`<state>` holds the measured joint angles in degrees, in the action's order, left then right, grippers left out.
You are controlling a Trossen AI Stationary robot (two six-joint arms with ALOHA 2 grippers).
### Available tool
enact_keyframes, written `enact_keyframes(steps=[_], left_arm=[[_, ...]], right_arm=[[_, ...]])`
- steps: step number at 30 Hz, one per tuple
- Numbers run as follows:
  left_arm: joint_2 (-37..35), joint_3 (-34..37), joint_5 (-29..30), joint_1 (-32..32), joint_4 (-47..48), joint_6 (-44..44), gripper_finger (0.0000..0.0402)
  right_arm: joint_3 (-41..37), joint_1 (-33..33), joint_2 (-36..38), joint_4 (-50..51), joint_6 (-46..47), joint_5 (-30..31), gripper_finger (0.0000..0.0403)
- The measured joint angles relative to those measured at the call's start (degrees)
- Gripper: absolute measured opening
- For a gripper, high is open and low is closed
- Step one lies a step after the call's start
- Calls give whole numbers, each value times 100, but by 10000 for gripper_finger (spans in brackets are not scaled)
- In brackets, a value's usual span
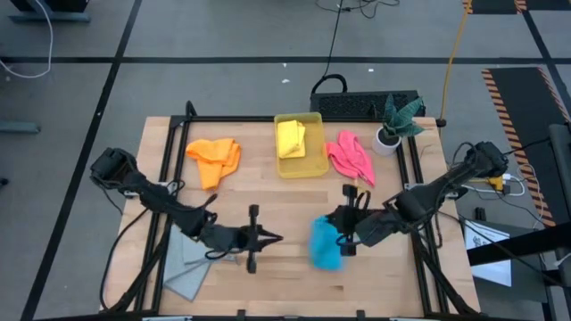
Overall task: Fold microfiber towels
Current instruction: Fold the blue microfiber towel
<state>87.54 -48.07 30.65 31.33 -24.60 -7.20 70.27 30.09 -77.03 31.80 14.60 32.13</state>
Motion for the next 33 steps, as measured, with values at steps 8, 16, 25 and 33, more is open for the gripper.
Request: enact_keyframes(steps=[8, 16, 25, 33], left_arm=[[-169, -2, 147, 527, -138, -325, 19], [-163, -2, 305, 526, -125, -282, 19], [-163, -2, 560, 514, -261, -267, 19], [-163, -2, 979, 564, -116, -269, 19]], right_arm=[[110, 217, -69, 53, -180, 549, 1], [58, 485, 32, -1579, -1167, 827, 0], [60, -60, 168, -4678, -3364, 833, 0], [60, -1089, 727, -4057, -3710, 841, 0]])
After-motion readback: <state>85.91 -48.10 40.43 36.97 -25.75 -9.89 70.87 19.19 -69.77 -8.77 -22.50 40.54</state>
